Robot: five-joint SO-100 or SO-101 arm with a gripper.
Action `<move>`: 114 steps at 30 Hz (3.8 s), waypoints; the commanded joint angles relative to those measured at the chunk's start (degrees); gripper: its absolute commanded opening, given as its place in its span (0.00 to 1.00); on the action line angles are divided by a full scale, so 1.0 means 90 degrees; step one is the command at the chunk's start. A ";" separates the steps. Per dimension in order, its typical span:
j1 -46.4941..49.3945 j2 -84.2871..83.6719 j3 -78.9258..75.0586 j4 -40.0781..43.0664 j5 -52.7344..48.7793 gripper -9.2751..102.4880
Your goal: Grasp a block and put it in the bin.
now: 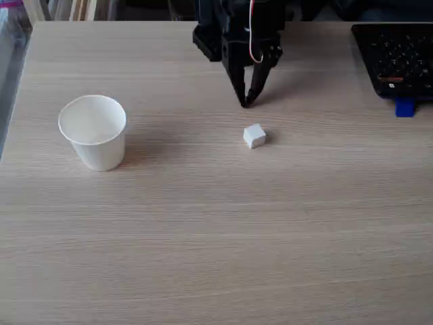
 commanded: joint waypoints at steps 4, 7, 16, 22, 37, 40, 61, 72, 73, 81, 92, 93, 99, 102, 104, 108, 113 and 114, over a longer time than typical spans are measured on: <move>-0.0059 0.0049 0.0098 0.0020 0.0010 0.08; -0.0088 0.0049 0.0098 0.0020 0.0068 0.08; -0.0098 0.0049 0.0098 0.0020 0.0049 0.08; -0.0059 0.0049 0.0088 0.0020 -0.0088 0.08; 0.0117 -0.0781 -0.0713 -0.0205 -0.0693 0.08; 0.0186 -0.1230 -0.1006 -0.0264 -0.0967 0.08; 0.0713 -0.2891 -0.1436 -0.1328 -0.1504 0.22; 0.0771 -0.3643 -0.1602 -0.1992 -0.1563 0.24; 0.0771 -0.3711 -0.1621 -0.2041 -0.1572 0.24; 0.0791 -0.4287 -0.1826 -0.2500 -0.1582 0.24; 0.0801 -0.4814 -0.2148 -0.2646 -0.1533 0.24; 0.0801 -0.4873 -0.2187 -0.2676 -0.1523 0.24; 0.0801 -0.5195 -0.2344 -0.2891 -0.1533 0.25; 0.0811 -0.5352 -0.2422 -0.2969 -0.1533 0.25; 0.0820 -0.5449 -0.2471 -0.2988 -0.1533 0.25; 0.0869 -0.5664 -0.2578 -0.3125 -0.1592 0.25; 0.0889 -0.5957 -0.2715 -0.3291 -0.1602 0.25; 0.0889 -0.6006 -0.2744 -0.3320 -0.1602 0.25</move>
